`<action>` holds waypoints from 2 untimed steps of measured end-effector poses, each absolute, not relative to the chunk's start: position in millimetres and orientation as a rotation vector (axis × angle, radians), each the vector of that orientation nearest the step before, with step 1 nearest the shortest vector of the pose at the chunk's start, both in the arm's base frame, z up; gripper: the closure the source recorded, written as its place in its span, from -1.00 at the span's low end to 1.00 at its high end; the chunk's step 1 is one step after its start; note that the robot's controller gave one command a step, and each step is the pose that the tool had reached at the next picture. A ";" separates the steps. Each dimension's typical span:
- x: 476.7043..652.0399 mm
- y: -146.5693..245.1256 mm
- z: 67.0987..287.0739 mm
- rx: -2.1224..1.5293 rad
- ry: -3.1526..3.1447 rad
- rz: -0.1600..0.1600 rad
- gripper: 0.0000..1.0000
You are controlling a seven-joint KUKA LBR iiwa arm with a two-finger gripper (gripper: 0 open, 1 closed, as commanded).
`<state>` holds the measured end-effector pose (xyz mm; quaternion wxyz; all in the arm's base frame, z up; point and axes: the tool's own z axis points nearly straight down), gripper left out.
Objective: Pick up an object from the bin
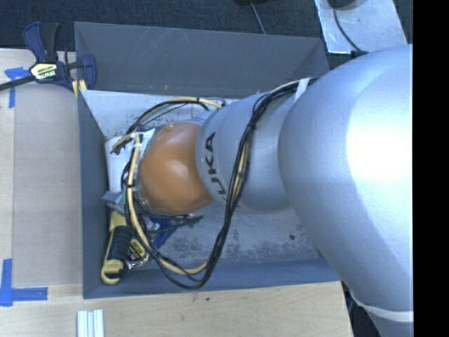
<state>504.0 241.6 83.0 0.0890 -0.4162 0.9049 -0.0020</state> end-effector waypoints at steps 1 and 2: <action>494.2 234.9 82.4 -1.375 2.569 -0.016 1.00; 503.5 243.0 81.1 -1.347 2.620 -0.021 1.00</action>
Offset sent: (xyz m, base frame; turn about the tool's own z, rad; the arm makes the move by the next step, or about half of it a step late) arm -0.0059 -0.0001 -0.0120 -0.0873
